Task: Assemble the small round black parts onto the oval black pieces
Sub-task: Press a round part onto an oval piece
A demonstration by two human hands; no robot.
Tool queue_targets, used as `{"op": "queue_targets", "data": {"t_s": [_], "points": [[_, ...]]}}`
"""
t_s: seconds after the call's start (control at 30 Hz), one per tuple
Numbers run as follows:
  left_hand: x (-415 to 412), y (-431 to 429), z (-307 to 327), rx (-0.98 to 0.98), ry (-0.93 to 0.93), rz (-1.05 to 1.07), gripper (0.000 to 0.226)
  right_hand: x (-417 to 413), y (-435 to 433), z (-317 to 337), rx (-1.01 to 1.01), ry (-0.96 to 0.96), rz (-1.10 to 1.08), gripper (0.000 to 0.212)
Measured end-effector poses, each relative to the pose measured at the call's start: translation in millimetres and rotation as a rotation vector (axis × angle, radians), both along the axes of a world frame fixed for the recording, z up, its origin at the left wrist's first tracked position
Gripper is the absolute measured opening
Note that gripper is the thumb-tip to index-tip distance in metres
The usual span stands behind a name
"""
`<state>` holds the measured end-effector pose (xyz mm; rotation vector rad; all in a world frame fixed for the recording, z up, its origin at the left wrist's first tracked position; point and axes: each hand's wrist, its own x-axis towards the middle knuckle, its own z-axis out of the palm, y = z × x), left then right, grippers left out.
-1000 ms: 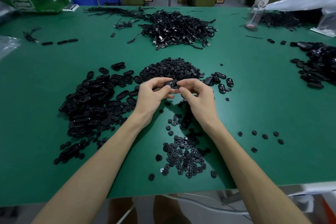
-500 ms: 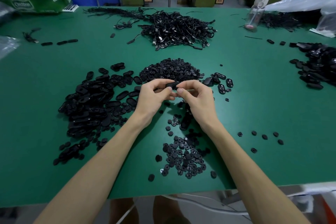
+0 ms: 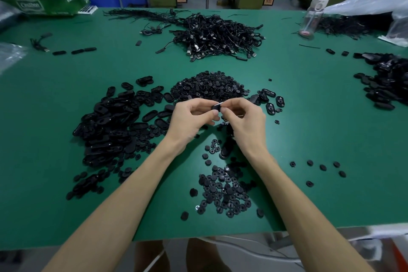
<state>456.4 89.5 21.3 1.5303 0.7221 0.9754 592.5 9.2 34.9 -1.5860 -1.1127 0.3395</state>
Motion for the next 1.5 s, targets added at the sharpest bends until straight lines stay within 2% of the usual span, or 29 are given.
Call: {"op": "queue_targets", "data": {"t_s": [0.37,0.43,0.57,0.77,1.13,1.37,1.5], "points": [[-0.9,0.7,0.2,0.024,-0.017,-0.042,0.017,2.5,-1.7,-0.4,0.031,-0.045,-0.005,0.009],[-1.1,1.4,-0.1,0.020,-0.033,-0.044,0.017,3.6,-0.7,-0.6,0.041,0.024,0.027,0.011],[-2.1,1.2,-0.4,0.011,-0.058,-0.047,0.015,5.4,0.7,0.1,0.036,0.289,0.102,0.025],[-0.8,0.5,-1.2,0.028,-0.033,-0.039,0.011,8.6,0.7,-1.8,0.035,0.439,0.157,0.017],[-0.7,-0.2,-0.4,0.056,0.021,0.013,0.015,6.8,1.1,-1.2,0.052,0.423,0.201,0.016],[1.0,-3.1,2.3,0.108,0.109,0.089,0.014,4.1,2.0,-1.2,0.042,0.280,0.196,0.015],[-0.6,-3.4,5.1,0.114,0.104,0.068,0.015,4.3,0.3,0.3,0.049,0.260,0.190,0.019]]}}
